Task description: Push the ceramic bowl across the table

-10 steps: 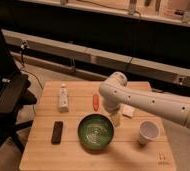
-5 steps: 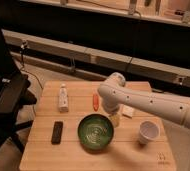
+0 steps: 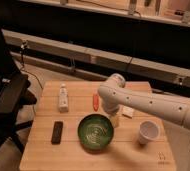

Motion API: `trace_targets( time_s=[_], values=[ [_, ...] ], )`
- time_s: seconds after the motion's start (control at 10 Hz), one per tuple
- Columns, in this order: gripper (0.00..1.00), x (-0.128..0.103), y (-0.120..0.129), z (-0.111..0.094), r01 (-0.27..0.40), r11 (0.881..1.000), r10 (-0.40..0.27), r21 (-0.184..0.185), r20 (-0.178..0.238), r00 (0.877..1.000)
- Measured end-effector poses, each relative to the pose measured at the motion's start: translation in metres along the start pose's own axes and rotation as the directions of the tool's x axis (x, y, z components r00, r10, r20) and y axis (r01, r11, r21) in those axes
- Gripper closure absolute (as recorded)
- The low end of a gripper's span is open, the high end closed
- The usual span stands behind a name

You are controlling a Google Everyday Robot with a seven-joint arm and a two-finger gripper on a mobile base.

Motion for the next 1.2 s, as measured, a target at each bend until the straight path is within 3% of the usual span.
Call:
trace_targets(
  time_s=[0.7,1.2],
  values=[
    [0.98,0.038,0.031,0.011,-0.103,0.995,0.103,0.006,0.028,0.994],
    [1.0,0.034,0.044,0.043,-0.106,0.991,0.11,-0.085,0.039,0.993]
  ],
)
